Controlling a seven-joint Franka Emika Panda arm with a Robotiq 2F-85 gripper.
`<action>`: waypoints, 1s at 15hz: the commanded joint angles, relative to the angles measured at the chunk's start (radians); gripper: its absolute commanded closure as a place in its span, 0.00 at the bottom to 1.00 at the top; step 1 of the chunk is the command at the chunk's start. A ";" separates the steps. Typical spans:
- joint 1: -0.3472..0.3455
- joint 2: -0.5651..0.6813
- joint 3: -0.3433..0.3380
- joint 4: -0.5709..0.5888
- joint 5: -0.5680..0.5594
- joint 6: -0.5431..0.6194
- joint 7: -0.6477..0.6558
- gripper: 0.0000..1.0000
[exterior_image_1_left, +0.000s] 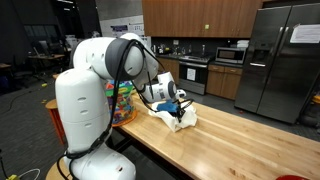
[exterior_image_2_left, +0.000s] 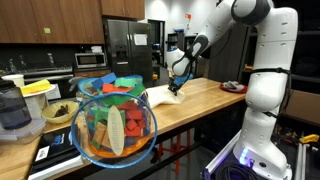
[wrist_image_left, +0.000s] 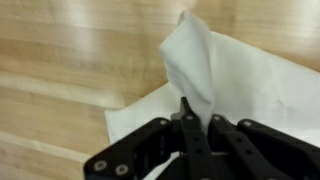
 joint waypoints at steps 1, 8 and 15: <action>-0.091 -0.070 -0.081 -0.135 -0.048 0.062 -0.015 0.99; -0.310 -0.054 -0.264 -0.116 0.024 0.095 -0.070 0.99; -0.300 -0.019 -0.235 0.103 0.204 0.011 -0.104 0.99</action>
